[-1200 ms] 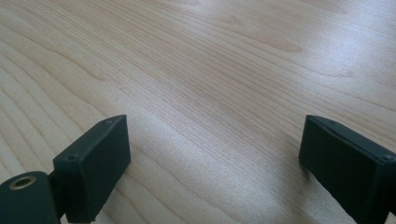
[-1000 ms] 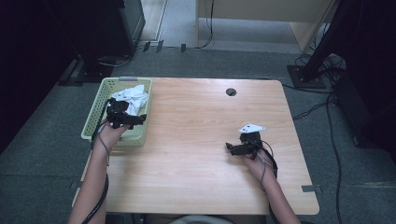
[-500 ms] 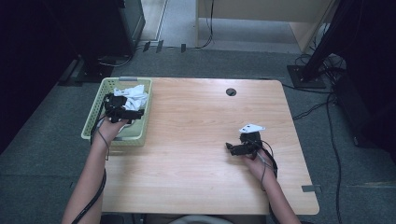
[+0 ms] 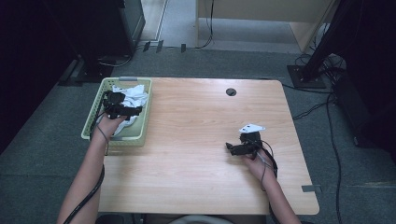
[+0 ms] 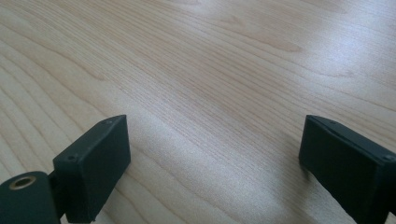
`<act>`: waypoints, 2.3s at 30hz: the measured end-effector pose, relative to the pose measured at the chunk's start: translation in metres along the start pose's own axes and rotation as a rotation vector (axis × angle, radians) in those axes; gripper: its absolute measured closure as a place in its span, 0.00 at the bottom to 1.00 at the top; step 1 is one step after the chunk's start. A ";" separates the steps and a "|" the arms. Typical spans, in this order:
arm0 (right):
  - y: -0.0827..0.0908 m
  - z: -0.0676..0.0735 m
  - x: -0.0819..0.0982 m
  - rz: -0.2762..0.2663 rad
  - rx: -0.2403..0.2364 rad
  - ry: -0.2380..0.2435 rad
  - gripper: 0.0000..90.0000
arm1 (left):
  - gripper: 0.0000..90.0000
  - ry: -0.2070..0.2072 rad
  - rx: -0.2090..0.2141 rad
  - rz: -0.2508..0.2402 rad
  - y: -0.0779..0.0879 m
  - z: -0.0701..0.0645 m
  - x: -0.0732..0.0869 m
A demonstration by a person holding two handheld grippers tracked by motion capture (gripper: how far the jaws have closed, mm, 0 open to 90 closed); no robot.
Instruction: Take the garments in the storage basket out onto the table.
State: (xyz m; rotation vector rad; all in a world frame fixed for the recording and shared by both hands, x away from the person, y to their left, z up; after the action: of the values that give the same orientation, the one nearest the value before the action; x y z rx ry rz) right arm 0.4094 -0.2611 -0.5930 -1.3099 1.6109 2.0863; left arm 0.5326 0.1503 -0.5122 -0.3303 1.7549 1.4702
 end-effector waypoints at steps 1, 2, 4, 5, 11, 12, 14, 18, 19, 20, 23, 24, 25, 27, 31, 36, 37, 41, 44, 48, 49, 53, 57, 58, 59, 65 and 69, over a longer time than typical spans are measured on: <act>0.000 0.000 0.000 0.000 0.000 0.000 0.09 | 0.02 -0.004 -0.003 0.002 -0.001 0.001 0.000; 0.000 0.000 0.000 0.000 0.000 0.000 0.09 | 0.02 -0.006 -0.004 0.004 -0.002 0.002 -0.001; 0.000 0.000 0.000 0.000 0.000 0.000 0.09 | 0.03 0.002 0.001 0.001 -0.004 0.003 -0.001; 0.000 0.000 0.000 0.000 0.000 0.000 0.09 | 0.02 0.008 0.006 -0.001 -0.005 0.003 -0.002; 0.000 0.000 0.000 0.000 0.000 0.000 0.09 | 0.03 0.029 0.008 0.003 -0.011 0.009 -0.002; 0.000 0.000 0.000 0.000 0.000 -0.001 0.09 | 0.02 0.028 0.006 0.003 -0.012 0.010 -0.002; 0.000 0.000 0.000 0.000 0.000 0.000 0.09 | 0.03 0.024 0.003 0.003 -0.014 0.012 -0.002; 0.000 0.000 0.000 0.000 0.000 -0.001 0.09 | 0.02 0.021 0.007 0.007 -0.018 0.015 -0.001; 0.000 0.000 0.000 0.000 0.000 0.000 0.09 | 0.02 0.021 0.008 0.008 -0.019 0.015 -0.001; 0.000 0.000 0.000 0.000 0.000 -0.001 0.09 | 0.03 0.020 0.009 0.007 -0.021 0.016 -0.001; 0.000 0.000 0.000 0.000 0.000 0.000 0.09 | 0.03 0.023 0.013 0.007 -0.024 0.018 0.000; 0.000 0.000 0.000 0.000 0.000 0.000 0.09 | 0.02 0.018 0.014 0.011 -0.024 0.019 0.000; 0.000 0.000 0.000 0.000 0.000 0.000 0.09 | 0.03 0.013 0.012 0.011 -0.025 0.020 0.000; 0.000 0.000 0.000 0.000 0.000 0.000 0.09 | 0.03 0.012 0.004 0.014 -0.027 0.022 -0.001; 0.000 0.000 0.000 -0.001 0.000 0.000 0.09 | 0.03 0.024 0.010 0.019 -0.031 0.025 0.001; 0.000 0.000 0.000 -0.001 0.000 0.001 0.09 | 0.03 0.028 0.006 0.028 -0.037 0.030 0.006; 0.000 0.000 0.000 -0.001 0.000 0.001 0.09 | 0.03 0.032 0.005 0.032 -0.038 0.031 0.006; 0.000 0.000 0.000 0.000 0.000 0.001 0.09 | 0.03 0.043 0.007 0.016 -0.039 0.033 0.008; 0.000 0.000 0.000 0.000 0.000 0.001 0.09 | 0.03 0.065 0.006 0.008 -0.040 0.037 0.009; 0.000 0.000 0.000 -0.001 0.000 0.001 0.09 | 0.03 0.066 -0.001 0.014 -0.044 0.040 0.012; 0.000 0.000 0.000 -0.001 0.000 0.001 0.09 | 0.03 0.059 -0.007 0.015 -0.045 0.040 0.012; 0.000 0.000 0.000 -0.001 0.000 0.000 0.09 | 0.04 0.054 -0.023 0.002 -0.049 0.044 0.010; 0.000 0.000 0.000 -0.001 0.000 0.001 0.09 | 0.04 0.082 -0.013 -0.011 -0.054 0.045 0.008; 0.000 0.000 0.000 -0.001 0.000 0.001 0.09 | 0.04 0.082 -0.015 -0.008 -0.055 0.046 0.009; 0.000 0.000 0.000 -0.001 0.000 0.001 0.09 | 0.04 0.076 -0.018 -0.008 -0.057 0.046 0.009; 0.000 0.000 0.000 -0.001 0.000 0.001 0.09 | 0.05 0.031 -0.020 0.001 -0.066 0.049 0.017; 0.000 0.000 0.000 -0.001 0.000 0.001 0.09 | 0.04 0.061 -0.013 0.006 -0.068 0.051 0.019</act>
State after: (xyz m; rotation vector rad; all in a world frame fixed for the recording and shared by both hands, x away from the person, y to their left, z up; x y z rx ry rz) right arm 0.4094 -0.2611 -0.5929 -1.3112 1.6102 2.0859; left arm 0.5858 0.1826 -0.5735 -0.3800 1.7962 1.4910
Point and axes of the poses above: each handheld gripper's, and its own axes: y roughly backward along the jaws, x roughly out of its underside, z roughly to its left, the point moved 10 cm from there along -y, roughly forward along the jaws, and after that the axes turned 1 degree about x, right-handed, at the moved point
